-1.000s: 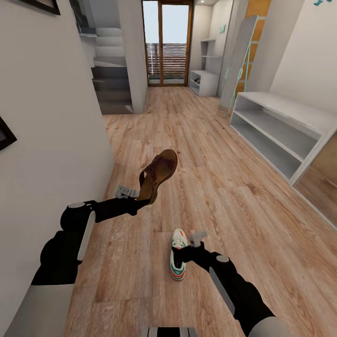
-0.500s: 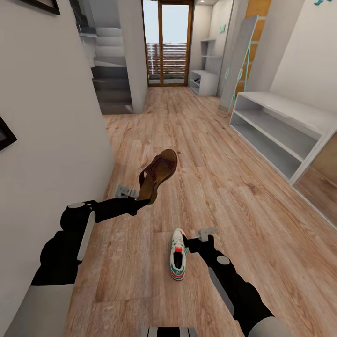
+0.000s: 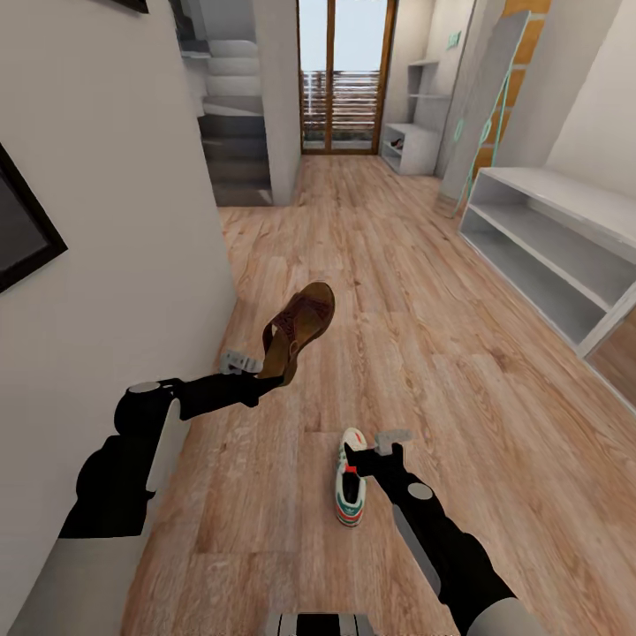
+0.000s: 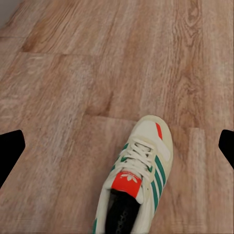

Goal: Pick up the two gym shoes and the two sandals from the corridor floor and place them onto the hallstand (shoe rack) in the corridor, making sure they are on the rack and not on the floor. Arrange them so the two gym shoes are next to each other and the two sandals are next to each other.

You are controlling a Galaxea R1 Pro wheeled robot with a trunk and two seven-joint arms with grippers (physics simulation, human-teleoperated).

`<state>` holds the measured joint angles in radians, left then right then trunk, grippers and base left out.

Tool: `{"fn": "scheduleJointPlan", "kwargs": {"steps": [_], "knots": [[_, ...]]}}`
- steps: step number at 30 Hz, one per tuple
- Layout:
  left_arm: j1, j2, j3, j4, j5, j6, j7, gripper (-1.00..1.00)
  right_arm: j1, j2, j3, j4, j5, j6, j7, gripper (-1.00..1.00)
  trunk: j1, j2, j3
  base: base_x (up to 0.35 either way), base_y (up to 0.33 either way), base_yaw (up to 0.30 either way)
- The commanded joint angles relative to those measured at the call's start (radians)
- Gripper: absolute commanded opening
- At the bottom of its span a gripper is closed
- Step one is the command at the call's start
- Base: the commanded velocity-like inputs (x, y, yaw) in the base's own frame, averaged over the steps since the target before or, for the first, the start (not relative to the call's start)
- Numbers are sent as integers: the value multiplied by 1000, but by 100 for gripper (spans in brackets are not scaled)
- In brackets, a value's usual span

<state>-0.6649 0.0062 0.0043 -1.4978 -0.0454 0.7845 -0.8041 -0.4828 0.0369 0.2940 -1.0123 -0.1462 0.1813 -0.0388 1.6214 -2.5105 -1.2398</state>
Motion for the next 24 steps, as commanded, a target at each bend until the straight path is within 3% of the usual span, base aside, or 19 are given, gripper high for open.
{"fn": "scheduleJointPlan", "kwargs": {"steps": [1, 20, 24], "knots": [[-1, 0, 0, -1, -2, 5, -7, -100, 0, 0, 1, -2, -10, 4, -4, 100, 0, -1, -6, 0, 0, 199], [-1, 0, 0, -1, -2, 5, -7, -100, 0, 1, -4, 0, -15, 4, -3, 100, 1, -1, -18, 0, 0, 73], [-1, 0, 0, -1, -2, 5, -7, -100, 0, 1, -4, 0, -15, 2, -3, 100, 2, -2, -38, 0, 0, 188]]}}
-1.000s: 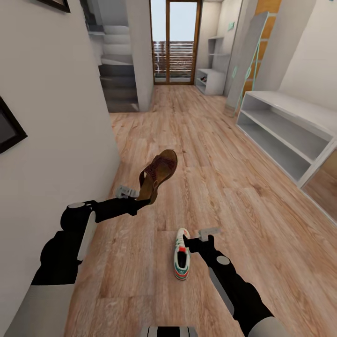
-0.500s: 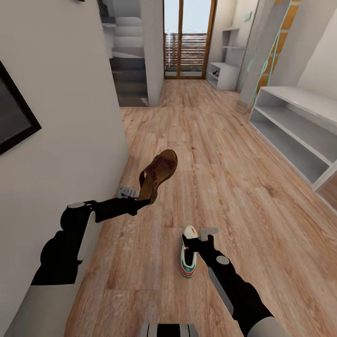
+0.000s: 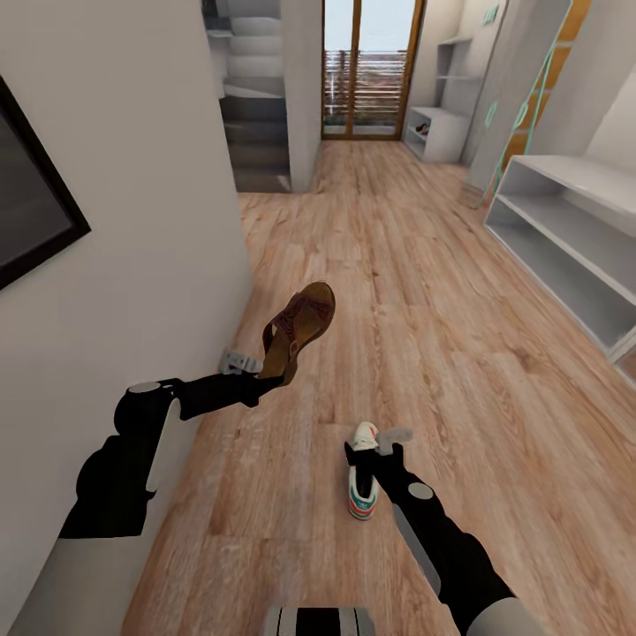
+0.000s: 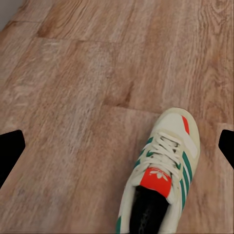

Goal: Pick up the two gym shoes and the two sandals from the corridor floor and place them onto the hallstand (shoe rack) in the corridor, making sure they are on the rack and not on the floor. Arrange them so the two gym shoes are next to each other and the two sandals are next to each other.

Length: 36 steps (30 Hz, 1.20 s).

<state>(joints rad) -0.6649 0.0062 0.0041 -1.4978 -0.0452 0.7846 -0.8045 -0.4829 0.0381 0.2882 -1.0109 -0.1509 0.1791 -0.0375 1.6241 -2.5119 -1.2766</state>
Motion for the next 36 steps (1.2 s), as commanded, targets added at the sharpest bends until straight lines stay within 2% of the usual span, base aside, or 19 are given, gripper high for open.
{"fn": "scheduleJointPlan", "kwargs": {"steps": [1, 7, 12, 15, 18, 25, 30, 33, 36], "knots": [[-1, 0, 0, -1, -2, 5, -7, -100, 0, 0, 2, -2, -10, 4, -4, 100, 0, -1, -6, 0, 0, 201], [-1, -5, -1, -1, -2, 5, -6, -100, 0, -1, 2, -2, -10, 4, -4, 100, 3, -2, -36, 0, 0, 207], [-1, -8, -2, -1, -2, 5, -6, -100, 0, 0, 0, 0, -12, -10, -5, 100, 3, -2, -42, 0, 0, 201], [-1, -21, -2, -1, -3, 5, -5, -100, 0, 0, -1, 29, -34, -80, -5, 100, 3, -2, -43, 0, 0, 74], [-1, -25, -3, -1, -3, 5, -5, -100, 0, -1, -1, 51, -67, -116, -5, 100, 3, -2, -44, 0, 0, 24], [-1, -33, -5, -1, -2, 5, -5, -100, 0, -1, -4, 62, -97, -133, -5, 100, 3, -2, -48, 0, 0, 5], [-1, -55, -48, -1, -4, 5, -3, -100, 0, -1, -8, 63, -100, -134, -6, 100, 5, -3, -63, 0, 0, 0], [-1, -59, -75, -1, -4, 5, -2, -100, 0, -1, -25, 71, -103, -134, -7, 100, 5, -3, -63, 0, 0, 0], [-1, -61, -84, -1, -4, 5, -2, -100, 0, -1, -81, 88, -117, -135, -7, 100, 5, -3, -63, 0, 0, 0]]}}
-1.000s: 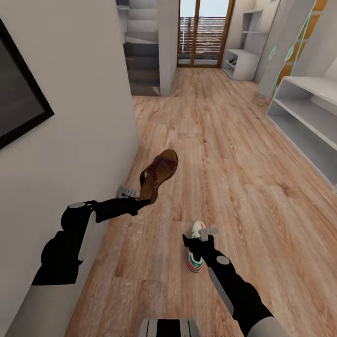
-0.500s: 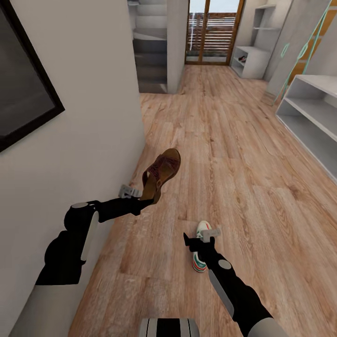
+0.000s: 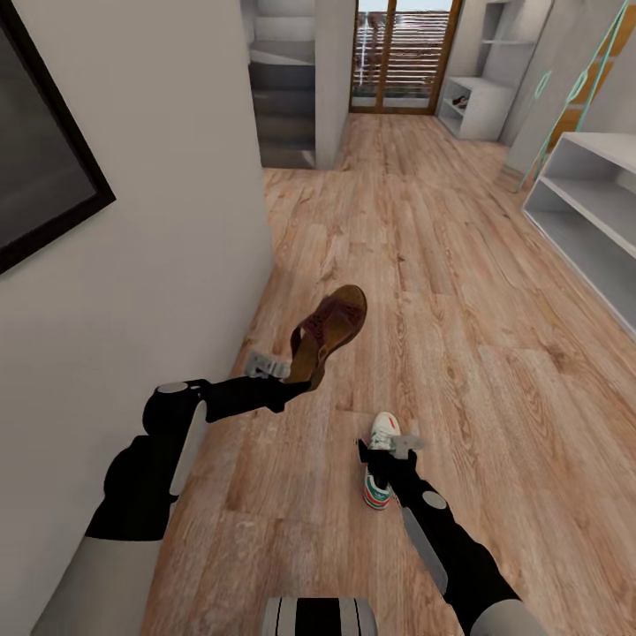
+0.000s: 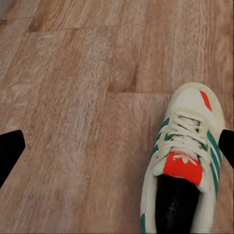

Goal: Pick up the two gym shoes and the two sandals from the corridor floor and place them onto the hallstand (shoe rack) in the corridor, making sure they are on the rack and not on the floor. Arrange them so the two gym shoes are next to each other and the two sandals are next to each other.

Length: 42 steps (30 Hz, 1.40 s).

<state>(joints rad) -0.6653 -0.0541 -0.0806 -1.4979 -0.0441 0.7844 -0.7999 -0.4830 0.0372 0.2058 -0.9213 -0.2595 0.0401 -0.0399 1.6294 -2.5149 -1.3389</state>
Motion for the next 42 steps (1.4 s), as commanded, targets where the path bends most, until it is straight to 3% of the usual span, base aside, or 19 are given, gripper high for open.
{"fn": "scheduleJointPlan", "kwargs": {"steps": [1, 3, 8, 23, 42], "knots": [[-1, -1, -1, -1, -5, 6, -6, -100, 0, 0, -24, 3, -17, 4, -4, 100, 0, 0, -1, 0, 0, 0], [-1, -1, -2, -1, -5, 6, -6, -100, 0, 0, -52, 6, -27, 4, -4, 100, 0, 0, -1, 0, 0, 0], [-1, -2, -3, -1, -5, 6, -7, -100, 0, 0, -78, 9, -36, 3, -3, 100, 0, 0, -1, 0, 0, 0], [0, -3, -4, -1, -5, 6, -6, -100, 0, 0, -85, 20, -38, 3, -3, 100, 0, 0, -2, 0, 0, 0], [0, -3, -4, -1, -5, 6, -7, -100, 0, 0, -86, 30, -38, 3, -4, 100, 8, -5, -102, 0, 0, 73]]}}
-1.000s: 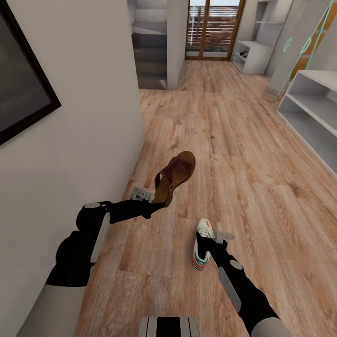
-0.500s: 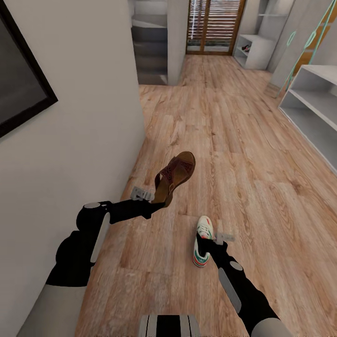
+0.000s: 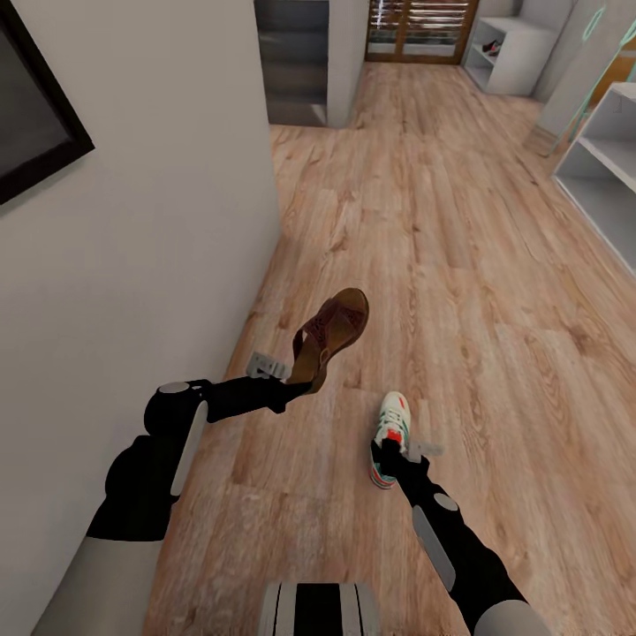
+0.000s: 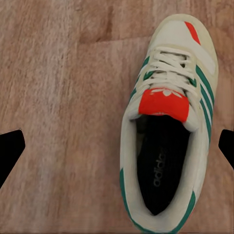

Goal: Pick up the two gym shoes and the two sandals from the corridor floor and place them onto the hallstand (shoe rack) in the corridor, making sure they are on the rack and not on the floor. Arrange them so the two gym shoes are next to each other and the two sandals are next to each other.

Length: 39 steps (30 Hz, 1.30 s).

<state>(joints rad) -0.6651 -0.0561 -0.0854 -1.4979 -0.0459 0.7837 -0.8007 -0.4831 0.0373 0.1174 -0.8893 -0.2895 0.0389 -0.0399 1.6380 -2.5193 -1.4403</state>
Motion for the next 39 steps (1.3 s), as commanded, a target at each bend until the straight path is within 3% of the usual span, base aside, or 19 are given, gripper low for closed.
{"fn": "scheduleJointPlan", "kwargs": {"steps": [1, 14, 22, 27, 39], "knots": [[-1, -1, 1, -1, -3, 6, -6, -100, 0, 0, 2, -2, -8, 4, -4, 100, 0, -1, -6, 0, 0, 102], [-1, -1, 1, -1, -3, 6, -6, -100, 0, -2, -17, -4, -8, 4, -3, 100, 6, -4, -76, 0, 0, 103], [-1, -1, 1, -1, -3, 6, -6, -100, 0, -2, -146, -3, -8, 4, -3, 100, 10, -5, -117, 0, 0, 76], [-1, -1, 1, -1, -3, 6, -6, -100, 0, -2, -173, -3, -8, 4, -3, 100, 10, -5, -120, 0, 0, 14], [-1, 0, 1, -1, -3, 6, -6, -100, 0, -2, -173, -2, -7, 4, -3, 100, 10, -5, -120, 0, 0, 1]]}}
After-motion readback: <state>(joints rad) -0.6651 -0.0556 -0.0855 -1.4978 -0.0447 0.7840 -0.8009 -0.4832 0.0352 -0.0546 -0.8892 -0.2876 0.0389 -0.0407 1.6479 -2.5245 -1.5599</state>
